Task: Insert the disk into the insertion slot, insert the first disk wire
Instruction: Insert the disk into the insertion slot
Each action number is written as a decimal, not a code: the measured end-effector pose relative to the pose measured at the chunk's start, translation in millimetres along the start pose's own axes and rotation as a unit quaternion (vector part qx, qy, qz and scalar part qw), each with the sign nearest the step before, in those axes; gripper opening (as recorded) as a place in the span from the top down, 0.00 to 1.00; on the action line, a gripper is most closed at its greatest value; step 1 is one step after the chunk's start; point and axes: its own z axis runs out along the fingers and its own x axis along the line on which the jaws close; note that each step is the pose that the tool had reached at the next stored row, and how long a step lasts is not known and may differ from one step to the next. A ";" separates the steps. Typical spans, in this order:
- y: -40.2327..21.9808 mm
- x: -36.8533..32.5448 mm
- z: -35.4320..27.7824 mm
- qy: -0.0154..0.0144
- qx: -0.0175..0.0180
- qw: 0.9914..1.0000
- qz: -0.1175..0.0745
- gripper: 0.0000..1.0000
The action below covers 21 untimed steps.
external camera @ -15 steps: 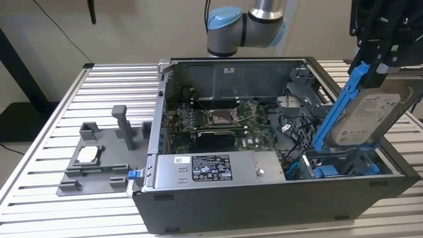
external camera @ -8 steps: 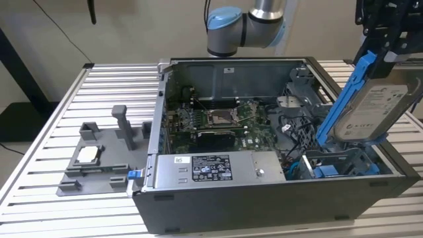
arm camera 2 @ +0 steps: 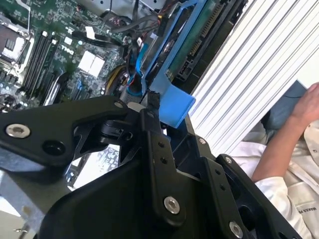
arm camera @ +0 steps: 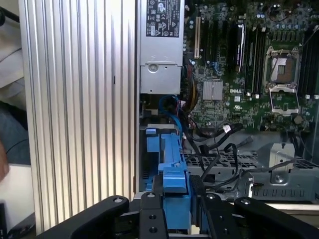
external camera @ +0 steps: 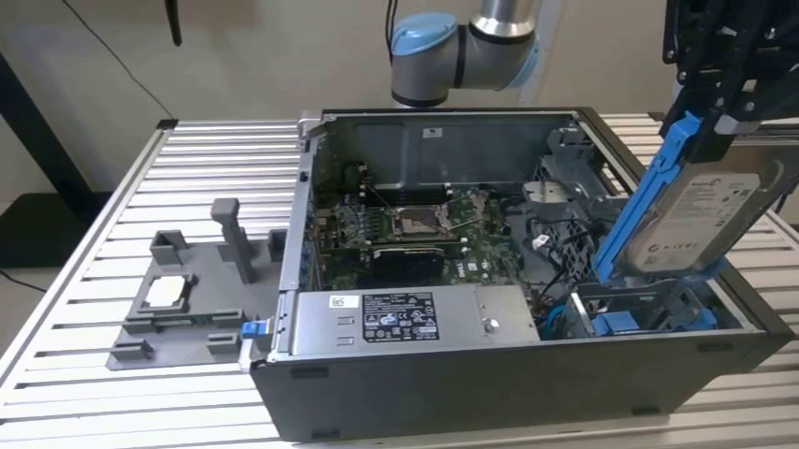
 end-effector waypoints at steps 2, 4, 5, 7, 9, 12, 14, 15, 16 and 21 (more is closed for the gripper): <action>0.3 0.0 3.7 0.000 0.000 1.000 0.000 0.68; 0.6 0.0 7.2 0.000 0.000 1.000 0.000 0.68; 0.7 0.0 9.1 0.000 0.000 1.000 0.000 0.68; 1.0 0.1 12.7 0.000 0.000 1.000 0.000 0.68; 1.3 0.8 16.3 0.000 0.000 1.000 0.000 0.68; 1.7 2.0 21.6 0.000 0.000 1.000 0.000 0.68; 2.0 2.6 25.3 0.000 0.000 1.000 0.000 0.68; 2.1 2.9 27.1 0.000 0.000 1.000 0.000 0.68; 2.2 3.2 28.9 0.000 0.000 1.000 0.000 0.68; 2.7 3.9 37.9 0.000 0.001 1.000 0.000 0.68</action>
